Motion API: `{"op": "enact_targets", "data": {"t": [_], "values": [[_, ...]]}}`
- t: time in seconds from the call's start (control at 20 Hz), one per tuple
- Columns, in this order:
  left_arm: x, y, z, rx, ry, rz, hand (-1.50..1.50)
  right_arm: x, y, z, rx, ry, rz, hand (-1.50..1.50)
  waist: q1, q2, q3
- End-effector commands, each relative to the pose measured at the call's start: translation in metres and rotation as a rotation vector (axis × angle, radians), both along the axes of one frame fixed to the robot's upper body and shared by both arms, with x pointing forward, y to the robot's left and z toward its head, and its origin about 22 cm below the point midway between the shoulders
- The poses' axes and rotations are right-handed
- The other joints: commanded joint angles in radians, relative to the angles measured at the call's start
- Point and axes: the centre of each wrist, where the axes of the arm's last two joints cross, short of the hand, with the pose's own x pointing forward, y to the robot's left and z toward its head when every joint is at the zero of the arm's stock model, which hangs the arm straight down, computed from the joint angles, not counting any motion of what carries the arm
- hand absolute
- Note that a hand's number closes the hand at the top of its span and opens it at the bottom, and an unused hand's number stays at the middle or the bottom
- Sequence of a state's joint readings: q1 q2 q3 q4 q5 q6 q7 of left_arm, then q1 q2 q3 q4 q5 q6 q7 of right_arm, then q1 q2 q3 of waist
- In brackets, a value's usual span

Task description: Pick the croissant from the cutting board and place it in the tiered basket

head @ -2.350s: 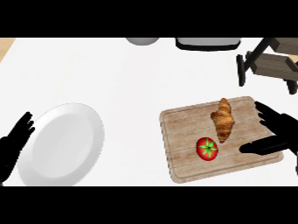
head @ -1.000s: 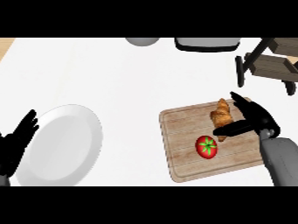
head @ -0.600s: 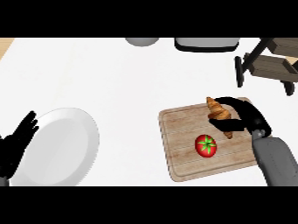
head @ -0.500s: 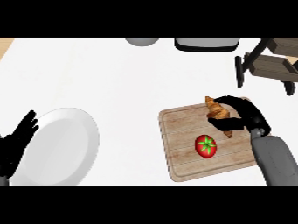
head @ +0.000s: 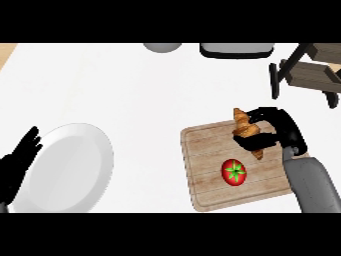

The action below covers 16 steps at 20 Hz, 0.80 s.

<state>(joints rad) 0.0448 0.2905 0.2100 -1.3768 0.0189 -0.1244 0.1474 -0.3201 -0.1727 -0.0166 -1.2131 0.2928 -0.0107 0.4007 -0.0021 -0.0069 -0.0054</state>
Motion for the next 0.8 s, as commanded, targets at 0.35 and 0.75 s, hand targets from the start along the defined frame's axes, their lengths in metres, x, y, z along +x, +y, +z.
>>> {"op": "enact_targets", "data": {"t": [0.35, 0.75], "values": [[0.008, -0.003, 0.001, -0.003, 0.032, -0.007, 0.0, 0.017, 0.162, 0.171, -0.682, -0.213, 0.184, 1.5, 0.008, -0.021, -0.004], [0.0, -0.004, -0.006, -0.003, 0.015, 0.019, 0.0, -0.04, 0.198, 0.288, -0.748, -0.437, -0.057, 1.5, -0.024, -0.015, 0.003]]}}
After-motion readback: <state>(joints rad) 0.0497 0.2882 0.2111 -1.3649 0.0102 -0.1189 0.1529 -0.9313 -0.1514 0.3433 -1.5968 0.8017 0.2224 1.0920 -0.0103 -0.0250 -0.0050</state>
